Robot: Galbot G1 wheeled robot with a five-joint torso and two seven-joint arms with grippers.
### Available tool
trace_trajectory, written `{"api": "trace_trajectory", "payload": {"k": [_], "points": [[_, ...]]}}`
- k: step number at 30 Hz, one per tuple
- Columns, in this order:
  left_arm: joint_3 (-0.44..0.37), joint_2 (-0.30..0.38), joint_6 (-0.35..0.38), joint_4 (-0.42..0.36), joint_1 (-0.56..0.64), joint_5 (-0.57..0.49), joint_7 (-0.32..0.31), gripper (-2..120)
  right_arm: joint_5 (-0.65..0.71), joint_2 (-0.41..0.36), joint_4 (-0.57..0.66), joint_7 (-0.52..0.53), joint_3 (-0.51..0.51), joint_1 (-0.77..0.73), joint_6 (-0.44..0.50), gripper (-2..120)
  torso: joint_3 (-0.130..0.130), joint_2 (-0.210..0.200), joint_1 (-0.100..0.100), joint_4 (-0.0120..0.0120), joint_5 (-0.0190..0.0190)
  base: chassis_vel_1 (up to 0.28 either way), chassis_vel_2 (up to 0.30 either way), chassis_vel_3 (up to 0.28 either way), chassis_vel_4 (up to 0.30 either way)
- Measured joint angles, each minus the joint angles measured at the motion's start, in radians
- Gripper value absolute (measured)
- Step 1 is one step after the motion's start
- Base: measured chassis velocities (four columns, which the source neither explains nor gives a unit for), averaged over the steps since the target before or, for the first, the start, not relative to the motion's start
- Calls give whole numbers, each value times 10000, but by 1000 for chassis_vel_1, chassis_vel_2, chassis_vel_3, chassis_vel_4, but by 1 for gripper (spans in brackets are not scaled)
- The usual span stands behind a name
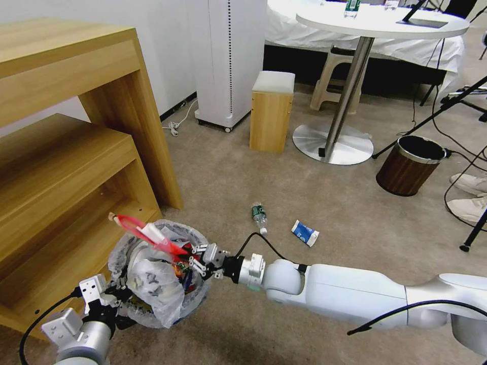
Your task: Pick up the trash bin and place the garbage on the floor into it.
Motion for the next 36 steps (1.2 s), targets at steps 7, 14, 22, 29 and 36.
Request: {"api": "trace_trajectory", "payload": {"k": [7,14,22,29,36], "points": [[17,-17,6,-63,46,6,-1,0,58,-27,23,523,-135,-209,-281,2,0,0,0,0,0,0,0,0,0],[54,-35,8,-214,152,30,-10,0,-92,7,-285,932,-145,-435,-479,2,0,0,-1,0,1,0,0,0,0],[106,-75,11,-301,228,56,28,0,-293,193,-403,1660,-308,-465,-1068,2,0,0,-1,0,1,0,0,0,0],[84,1,8,-208,161,38,83,0,-33,119,137,2135,-345,-230,-1396,24,0,0,0,0,0,0,0,0,0],[108,53,8,-22,95,31,102,0,208,-115,786,2426,-368,-109,-1605,48,0,0,0,0,1,0,0,0,0]]}}
